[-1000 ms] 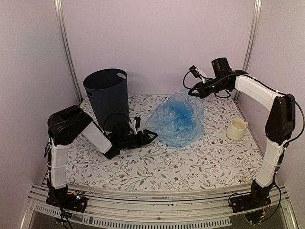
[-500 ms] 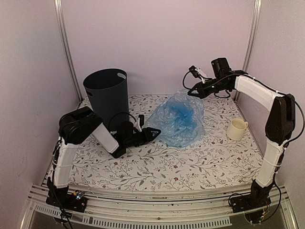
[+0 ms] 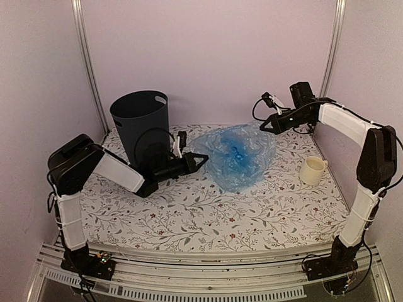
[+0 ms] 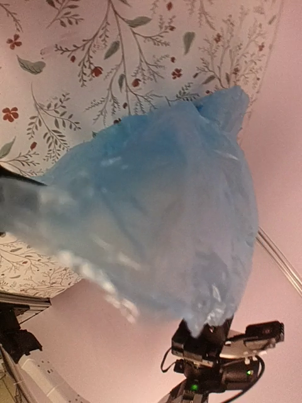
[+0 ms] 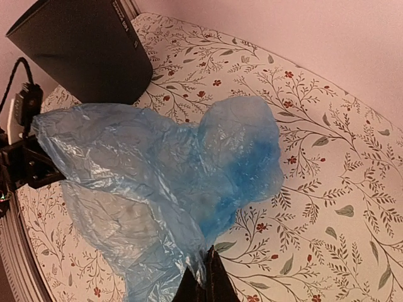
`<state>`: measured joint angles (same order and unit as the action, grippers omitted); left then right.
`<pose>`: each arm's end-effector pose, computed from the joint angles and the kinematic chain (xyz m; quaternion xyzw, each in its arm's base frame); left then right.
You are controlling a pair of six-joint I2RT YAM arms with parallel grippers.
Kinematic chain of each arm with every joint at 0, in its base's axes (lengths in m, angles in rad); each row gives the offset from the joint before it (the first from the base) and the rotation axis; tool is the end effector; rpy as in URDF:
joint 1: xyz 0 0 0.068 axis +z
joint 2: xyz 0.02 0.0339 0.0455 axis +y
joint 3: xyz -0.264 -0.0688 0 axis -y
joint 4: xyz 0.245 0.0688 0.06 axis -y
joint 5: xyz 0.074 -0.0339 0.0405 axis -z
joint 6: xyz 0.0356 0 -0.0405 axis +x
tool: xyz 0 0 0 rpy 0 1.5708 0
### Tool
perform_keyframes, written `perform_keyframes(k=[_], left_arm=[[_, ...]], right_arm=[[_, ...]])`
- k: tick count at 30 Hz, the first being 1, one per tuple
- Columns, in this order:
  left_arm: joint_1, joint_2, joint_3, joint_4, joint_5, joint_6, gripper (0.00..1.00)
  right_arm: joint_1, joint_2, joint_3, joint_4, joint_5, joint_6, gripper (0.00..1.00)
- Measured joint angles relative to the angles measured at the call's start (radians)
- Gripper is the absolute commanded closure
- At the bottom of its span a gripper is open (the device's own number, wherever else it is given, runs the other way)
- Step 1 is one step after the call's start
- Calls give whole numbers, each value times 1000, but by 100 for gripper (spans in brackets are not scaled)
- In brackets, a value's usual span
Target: Put the trash bags into the trash bin
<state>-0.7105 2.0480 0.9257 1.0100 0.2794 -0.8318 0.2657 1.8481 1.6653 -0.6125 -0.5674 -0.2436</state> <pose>0.3037 -0.2743 0.1411 0.0479 0.7427 -0.5343 0.4008 0.3973 0.1279 0.3076 -0.3263 0.8334 0.2631 0.3601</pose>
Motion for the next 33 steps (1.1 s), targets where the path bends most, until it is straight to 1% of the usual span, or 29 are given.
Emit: perform_keyframes(k=[2, 5, 7, 11, 12, 13, 14, 16, 18, 20, 22, 25, 26, 27, 30, 32, 33], left_arm=[[0, -82, 19, -73, 0, 48, 100], [0, -168, 108, -211, -4, 127, 100], [2, -207, 230, -360, -12, 194, 100], [7, -232, 448, -591, -24, 298, 100], [10, -227, 536, -687, -10, 322, 100], [15, -218, 599, -740, 4, 336, 100], [23, -205, 696, -834, 24, 351, 100], [44, -180, 841, -981, 74, 368, 100], [61, -158, 917, -1082, 109, 380, 100], [73, -126, 969, -1180, 143, 395, 100], [79, -90, 975, -1260, 164, 403, 100], [87, -1, 1010, -1383, 182, 414, 100], [88, 25, 1032, -1410, 181, 418, 100], [89, 68, 1090, -1463, 180, 423, 100], [93, 184, 1340, -1559, 158, 444, 100], [98, 209, 1491, -1574, 150, 463, 100], [97, 195, 1532, -1563, 144, 474, 100]], right_arm=[[-14, -24, -18, -8, 10, -4, 98], [-29, -77, -19, -16, 29, -8, 98], [-31, -117, 1, -23, 43, -11, 98], [-31, -181, 91, -14, 64, -10, 98], [-31, -201, 108, -7, 65, -7, 98], [-31, -214, 114, -3, 67, -4, 98], [-31, -233, 115, 3, 69, 0, 98], [-31, -251, 105, 10, 72, 8, 98], [-32, -256, 78, 13, 75, 19, 98], [-35, -251, 37, 14, 75, 28, 98], [-40, -225, 10, 4, 73, 40, 98], [-55, -151, 24, -10, 63, 56, 99], [-63, -117, 55, -21, 63, 64, 99], [-71, -81, 98, -30, 64, 72, 98], [-82, 9, 284, -60, 67, 92, 99], [-76, 16, 381, -39, 88, 98, 99], [-68, 5, 410, -32, 96, 95, 99]])
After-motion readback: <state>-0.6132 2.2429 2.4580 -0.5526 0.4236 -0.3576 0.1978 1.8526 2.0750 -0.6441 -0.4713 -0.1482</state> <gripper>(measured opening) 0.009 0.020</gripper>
